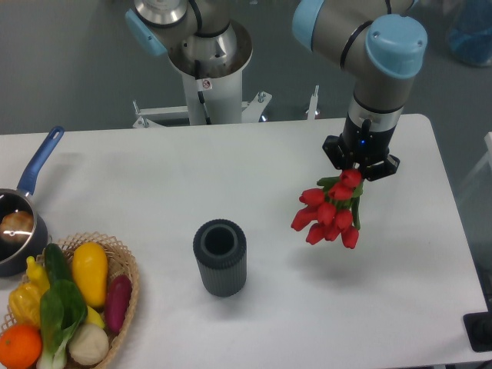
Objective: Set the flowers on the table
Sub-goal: 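Hold the red tulip bunch in the gripper above the table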
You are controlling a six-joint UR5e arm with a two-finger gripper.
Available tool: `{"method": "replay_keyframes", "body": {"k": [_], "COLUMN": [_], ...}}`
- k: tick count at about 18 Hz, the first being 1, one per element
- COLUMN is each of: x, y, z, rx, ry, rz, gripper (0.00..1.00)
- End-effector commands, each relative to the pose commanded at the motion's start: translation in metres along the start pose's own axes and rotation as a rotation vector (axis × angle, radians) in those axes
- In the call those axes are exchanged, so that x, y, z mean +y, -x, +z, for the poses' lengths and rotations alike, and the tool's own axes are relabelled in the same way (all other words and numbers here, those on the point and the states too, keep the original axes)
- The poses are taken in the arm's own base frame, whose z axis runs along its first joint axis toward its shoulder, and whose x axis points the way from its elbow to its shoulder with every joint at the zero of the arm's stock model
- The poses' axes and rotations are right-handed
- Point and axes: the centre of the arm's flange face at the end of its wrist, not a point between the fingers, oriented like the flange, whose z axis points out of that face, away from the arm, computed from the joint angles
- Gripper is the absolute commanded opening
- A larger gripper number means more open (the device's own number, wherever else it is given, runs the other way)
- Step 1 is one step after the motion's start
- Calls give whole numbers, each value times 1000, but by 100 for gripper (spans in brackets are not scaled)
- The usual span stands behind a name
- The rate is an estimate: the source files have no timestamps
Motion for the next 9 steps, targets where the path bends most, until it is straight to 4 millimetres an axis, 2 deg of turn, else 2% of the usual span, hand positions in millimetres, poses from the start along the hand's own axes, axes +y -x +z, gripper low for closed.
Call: {"method": "replay_keyframes", "body": {"k": [9], "x": [1], "y": [1], "z": [13], "rx": [19], "ry": [14], "rz": [1], "gripper": [0]}}
